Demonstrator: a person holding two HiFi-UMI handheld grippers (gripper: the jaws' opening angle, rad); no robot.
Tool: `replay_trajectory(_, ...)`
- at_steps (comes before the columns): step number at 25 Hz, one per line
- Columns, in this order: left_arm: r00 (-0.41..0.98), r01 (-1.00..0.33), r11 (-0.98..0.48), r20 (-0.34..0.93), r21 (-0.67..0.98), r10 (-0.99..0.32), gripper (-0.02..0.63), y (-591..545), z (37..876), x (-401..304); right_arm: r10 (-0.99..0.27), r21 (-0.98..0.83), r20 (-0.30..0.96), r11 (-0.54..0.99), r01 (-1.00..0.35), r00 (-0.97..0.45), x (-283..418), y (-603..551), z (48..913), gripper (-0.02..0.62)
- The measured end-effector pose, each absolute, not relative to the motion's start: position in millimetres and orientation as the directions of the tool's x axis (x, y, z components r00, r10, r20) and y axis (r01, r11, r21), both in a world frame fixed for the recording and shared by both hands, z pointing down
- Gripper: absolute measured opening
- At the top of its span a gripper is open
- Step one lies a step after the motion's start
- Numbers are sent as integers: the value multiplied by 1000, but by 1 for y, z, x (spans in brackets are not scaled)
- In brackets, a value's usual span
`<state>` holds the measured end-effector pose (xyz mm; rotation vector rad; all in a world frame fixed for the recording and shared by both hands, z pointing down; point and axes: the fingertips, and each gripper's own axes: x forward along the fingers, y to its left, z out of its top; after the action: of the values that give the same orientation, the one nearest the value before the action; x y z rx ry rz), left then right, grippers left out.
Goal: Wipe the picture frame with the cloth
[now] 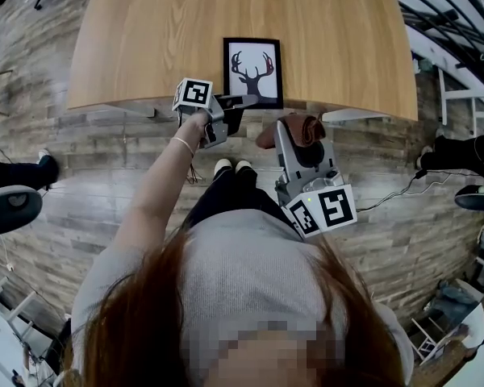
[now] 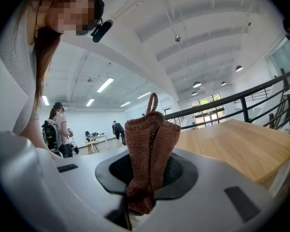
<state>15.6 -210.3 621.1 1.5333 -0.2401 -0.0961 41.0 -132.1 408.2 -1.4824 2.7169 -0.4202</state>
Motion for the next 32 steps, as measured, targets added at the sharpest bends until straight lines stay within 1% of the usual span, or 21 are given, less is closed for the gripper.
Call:
replay_trajectory(3,973,-53,-10,50,999,-225,78,-211,616,14,-828,-243,114,513,-823,-550,38,-132,410,97)
replay_trajectory(8,965,92,-97,-113,991,-238,74,-210,591,15,-825,-243,111,519,-820,-555,38,-132,408,97)
replay_trajectory(14,954,162,-165,-197,973,-225,71,-204,562,13,-826,-243,83,526,-815,-557,40,-135,399,97)
replay_trajectory(21,949,180,-268,-239,946,-205,67,-198,530,13,-820,-243,61,540,-806,-569,36,-136,389,97)
replay_trajectory(24,963,116,-383,-198,917,-182,67,-198,509,16,-826,-239,23,542,-806,-563,42,-140,375,97)
replay_trajectory(27,981,26,-552,-127,833,-145,67,-199,483,21,-832,-233,-49,548,-804,-553,49,-145,344,97)
replay_trajectory(32,976,46,-717,-184,695,-116,67,-196,406,35,-808,-196,-187,588,-785,-558,51,-150,280,97)
